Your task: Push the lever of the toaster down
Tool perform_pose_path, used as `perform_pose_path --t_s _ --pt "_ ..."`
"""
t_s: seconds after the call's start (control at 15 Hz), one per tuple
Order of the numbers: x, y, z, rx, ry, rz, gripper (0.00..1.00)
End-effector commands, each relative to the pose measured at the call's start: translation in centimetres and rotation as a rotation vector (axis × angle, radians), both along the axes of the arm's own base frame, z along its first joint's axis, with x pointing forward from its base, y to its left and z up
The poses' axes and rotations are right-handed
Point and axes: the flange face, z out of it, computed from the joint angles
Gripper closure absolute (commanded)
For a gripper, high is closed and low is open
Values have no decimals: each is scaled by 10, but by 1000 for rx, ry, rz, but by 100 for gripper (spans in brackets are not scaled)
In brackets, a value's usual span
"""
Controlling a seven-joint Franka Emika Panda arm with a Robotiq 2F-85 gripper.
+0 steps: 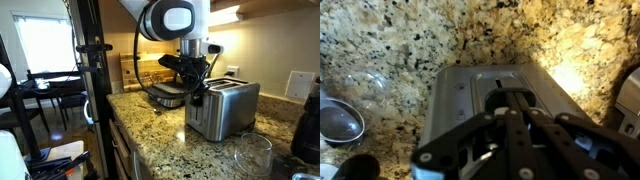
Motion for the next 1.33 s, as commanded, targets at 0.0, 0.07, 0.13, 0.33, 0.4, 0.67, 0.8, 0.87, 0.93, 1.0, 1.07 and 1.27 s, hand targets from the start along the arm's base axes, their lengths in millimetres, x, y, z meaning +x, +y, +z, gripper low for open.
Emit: perform_pose_path --t_s 0.0,0.07,0.13,0.33,0.4,0.67,0.8,0.87,0.93,1.0,1.07,1.27 --pt "10 -4 -10 -16 -6 26 98" --pt "4 -2 -17 -12 8 28 98" --pt "2 -2 -23 -8 21 25 98" --pt "-7 -6 -52 3 69 11 98" --pt "-10 -6 -61 7 83 9 98" --pt "-23 -12 -95 15 99 -15 98" --pt "-25 -12 -92 21 78 -20 98" --pt "-23 -11 -85 23 65 -20 98" --pt "-22 -10 -80 24 56 -20 98" --pt "-19 -7 -67 28 53 -10 98" --pt "-18 -6 -61 25 55 -13 98" --pt "-17 0 -27 36 74 -5 99"
